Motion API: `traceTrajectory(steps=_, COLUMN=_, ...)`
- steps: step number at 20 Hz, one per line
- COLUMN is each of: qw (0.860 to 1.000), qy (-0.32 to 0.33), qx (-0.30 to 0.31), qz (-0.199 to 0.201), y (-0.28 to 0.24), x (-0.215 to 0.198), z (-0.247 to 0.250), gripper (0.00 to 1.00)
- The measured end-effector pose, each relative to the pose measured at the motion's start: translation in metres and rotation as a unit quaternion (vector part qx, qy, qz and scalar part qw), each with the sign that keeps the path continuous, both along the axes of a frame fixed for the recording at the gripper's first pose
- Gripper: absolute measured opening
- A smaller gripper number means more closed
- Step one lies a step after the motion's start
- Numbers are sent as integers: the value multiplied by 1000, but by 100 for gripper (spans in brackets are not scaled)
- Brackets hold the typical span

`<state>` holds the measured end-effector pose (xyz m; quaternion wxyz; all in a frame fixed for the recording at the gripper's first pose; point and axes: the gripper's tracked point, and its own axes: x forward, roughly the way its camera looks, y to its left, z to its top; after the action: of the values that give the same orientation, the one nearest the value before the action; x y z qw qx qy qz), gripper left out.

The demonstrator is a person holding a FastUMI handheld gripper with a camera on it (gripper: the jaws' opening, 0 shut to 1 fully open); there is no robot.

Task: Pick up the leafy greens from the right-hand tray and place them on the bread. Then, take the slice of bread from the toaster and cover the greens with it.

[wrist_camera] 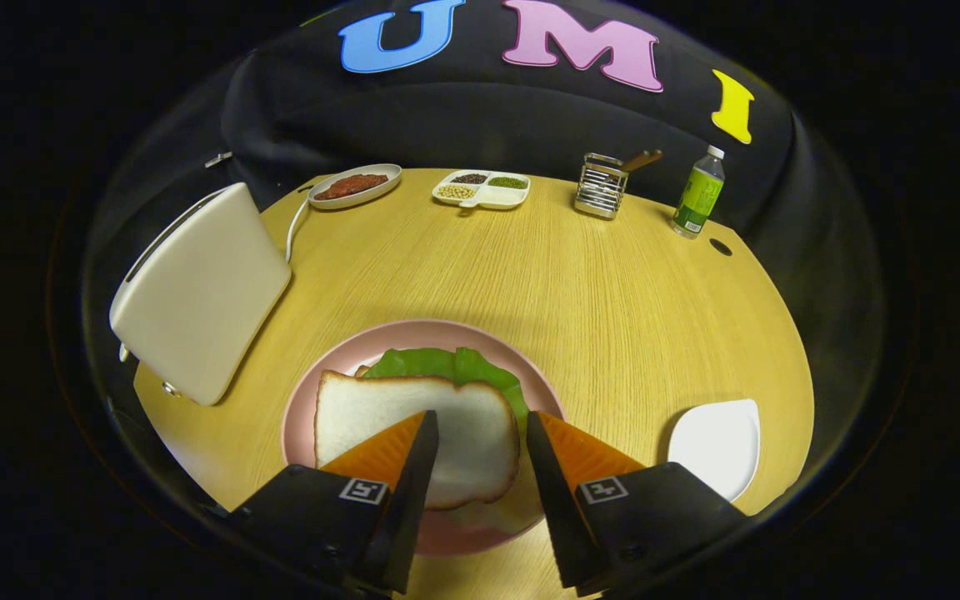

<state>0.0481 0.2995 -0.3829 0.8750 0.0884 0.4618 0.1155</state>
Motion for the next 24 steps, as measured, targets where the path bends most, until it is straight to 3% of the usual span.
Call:
traceTrajectory(steps=4, qw=1000, qy=-20, qx=-19, qz=-11, y=-14, x=2, z=6, gripper=97)
traceTrajectory(steps=5, qw=999, qy=-22, qx=-23, qz=-14, y=-17, x=3, z=7, gripper=100)
traceTrajectory(steps=15, qw=997, qy=-70, qx=-23, qz=-37, y=-47, x=7, z=50, gripper=99)
traceTrajectory(steps=24, qw=974, qy=-219, qx=14, qz=-62, y=-77, x=36, z=194, gripper=99)
